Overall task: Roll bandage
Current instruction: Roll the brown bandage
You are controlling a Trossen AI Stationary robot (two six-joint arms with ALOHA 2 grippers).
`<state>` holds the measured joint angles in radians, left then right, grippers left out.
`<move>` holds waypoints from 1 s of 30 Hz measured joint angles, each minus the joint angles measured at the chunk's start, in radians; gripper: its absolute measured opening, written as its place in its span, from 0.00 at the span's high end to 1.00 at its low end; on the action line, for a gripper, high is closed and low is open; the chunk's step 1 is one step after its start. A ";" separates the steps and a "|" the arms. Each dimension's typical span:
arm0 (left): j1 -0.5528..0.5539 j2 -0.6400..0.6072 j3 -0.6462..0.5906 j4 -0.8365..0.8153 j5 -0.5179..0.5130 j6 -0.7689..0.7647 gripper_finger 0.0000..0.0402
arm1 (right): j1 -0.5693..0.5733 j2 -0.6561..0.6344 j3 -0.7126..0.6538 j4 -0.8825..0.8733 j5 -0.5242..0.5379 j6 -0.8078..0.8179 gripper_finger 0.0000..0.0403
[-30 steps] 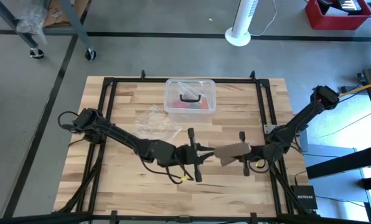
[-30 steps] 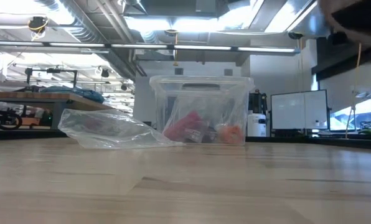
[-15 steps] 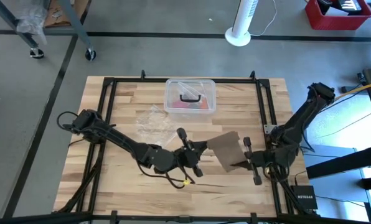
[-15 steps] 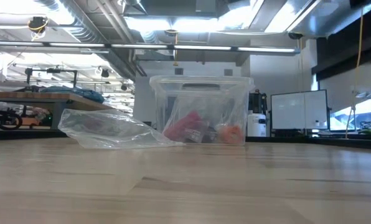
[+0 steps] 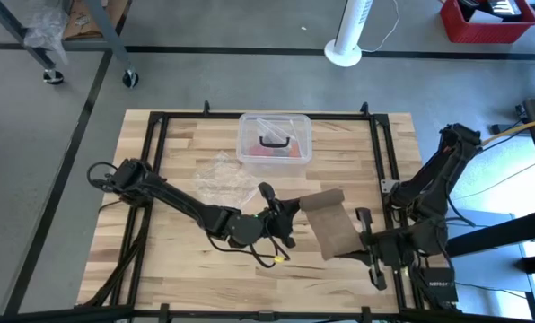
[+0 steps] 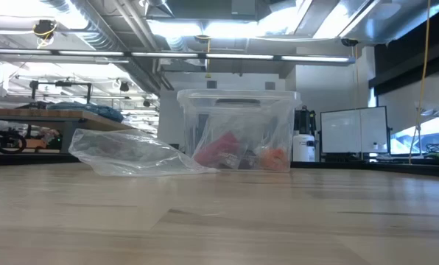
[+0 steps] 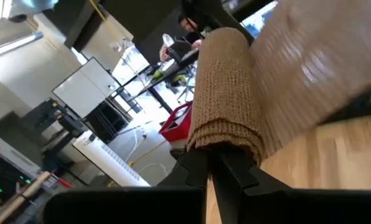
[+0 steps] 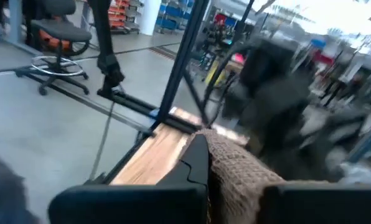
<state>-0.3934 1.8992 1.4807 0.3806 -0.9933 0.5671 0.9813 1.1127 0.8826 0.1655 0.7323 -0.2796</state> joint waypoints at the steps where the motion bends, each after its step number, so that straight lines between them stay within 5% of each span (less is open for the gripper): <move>1: -0.002 0.011 0.000 0.001 -0.001 0.014 1.00 | -0.001 0.005 0.027 -0.021 0.006 -0.025 0.99; 14: -0.036 0.091 0.000 0.024 -0.008 0.084 1.00 | -0.306 0.015 0.223 -0.280 -0.014 0.003 0.99; 23: -0.065 0.091 0.000 0.017 -0.007 0.130 1.00 | -0.619 0.026 0.222 -0.560 -0.280 0.396 0.95; 30: -0.052 0.091 0.000 -0.058 0.001 0.044 1.00 | -0.751 0.069 0.203 -0.693 -0.535 0.601 0.72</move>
<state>-0.4456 1.9903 1.4807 0.3223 -0.9919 0.6115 0.2300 1.1821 1.0859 -0.5275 0.1975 0.3210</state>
